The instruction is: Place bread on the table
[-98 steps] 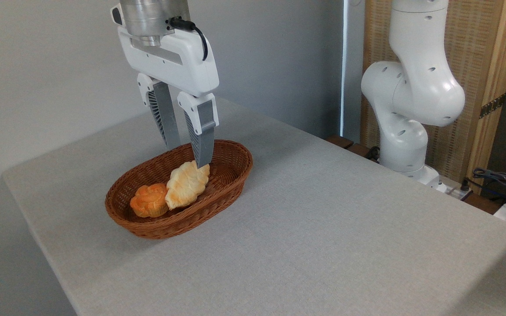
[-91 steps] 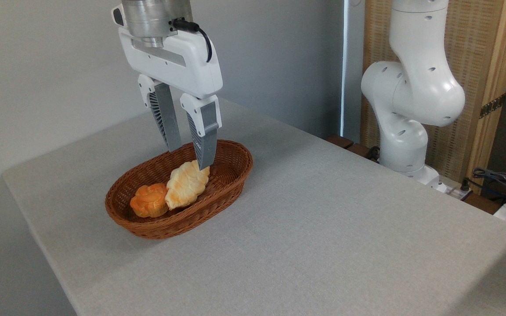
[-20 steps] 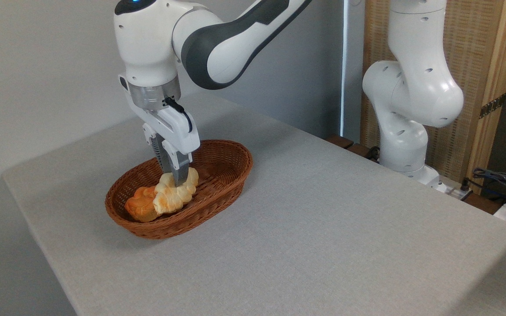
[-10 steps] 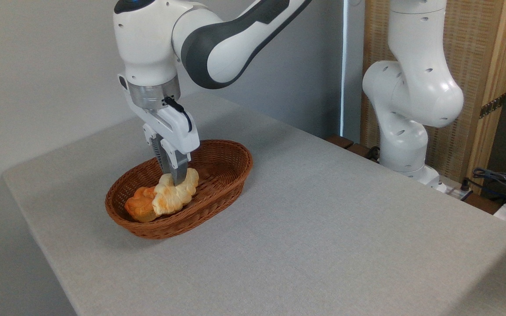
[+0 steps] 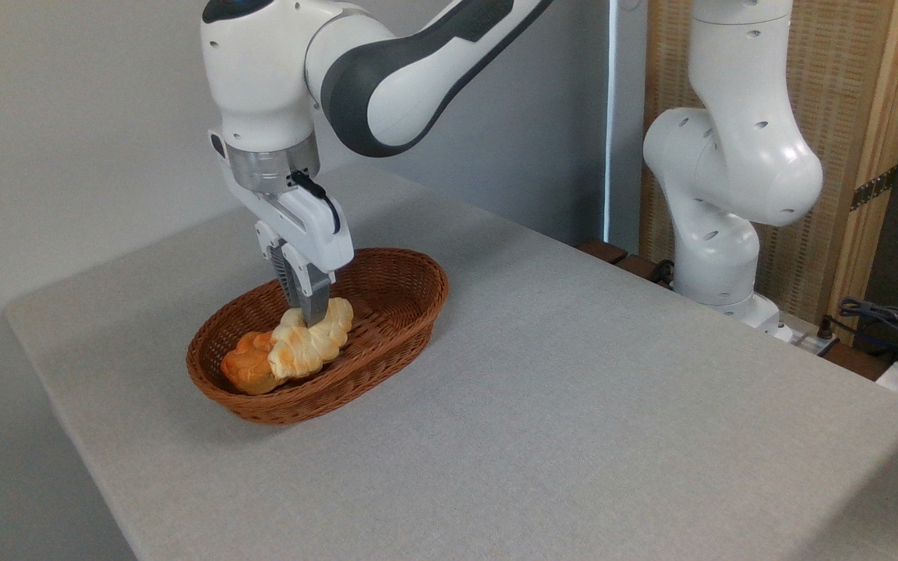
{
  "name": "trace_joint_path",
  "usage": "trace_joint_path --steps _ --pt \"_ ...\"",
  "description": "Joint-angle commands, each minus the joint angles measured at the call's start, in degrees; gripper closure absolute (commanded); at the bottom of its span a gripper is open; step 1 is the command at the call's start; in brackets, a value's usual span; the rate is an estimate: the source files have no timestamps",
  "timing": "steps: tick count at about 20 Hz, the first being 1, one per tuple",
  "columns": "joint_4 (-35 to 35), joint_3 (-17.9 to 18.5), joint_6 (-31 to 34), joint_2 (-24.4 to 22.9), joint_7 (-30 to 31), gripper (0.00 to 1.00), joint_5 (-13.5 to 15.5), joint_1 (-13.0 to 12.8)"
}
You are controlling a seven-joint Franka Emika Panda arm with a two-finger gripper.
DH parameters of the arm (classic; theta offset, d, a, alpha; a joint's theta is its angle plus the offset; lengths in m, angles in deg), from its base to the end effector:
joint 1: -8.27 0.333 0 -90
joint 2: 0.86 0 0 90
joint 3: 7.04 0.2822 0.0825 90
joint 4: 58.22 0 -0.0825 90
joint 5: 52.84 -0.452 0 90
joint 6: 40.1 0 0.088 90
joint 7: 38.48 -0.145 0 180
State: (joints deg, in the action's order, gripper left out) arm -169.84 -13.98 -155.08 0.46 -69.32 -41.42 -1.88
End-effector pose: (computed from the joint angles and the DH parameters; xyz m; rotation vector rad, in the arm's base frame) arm 0.5979 -0.2032 0.3731 2.7524 -1.0918 0.0853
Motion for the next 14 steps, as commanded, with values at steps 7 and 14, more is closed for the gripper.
trace_joint_path --steps 7,14 --pt "10.1 5.5 16.8 -0.7 -8.0 0.96 -2.6 -0.3" --pt "15.1 12.5 20.8 -0.9 -12.8 0.95 -2.8 -0.3"
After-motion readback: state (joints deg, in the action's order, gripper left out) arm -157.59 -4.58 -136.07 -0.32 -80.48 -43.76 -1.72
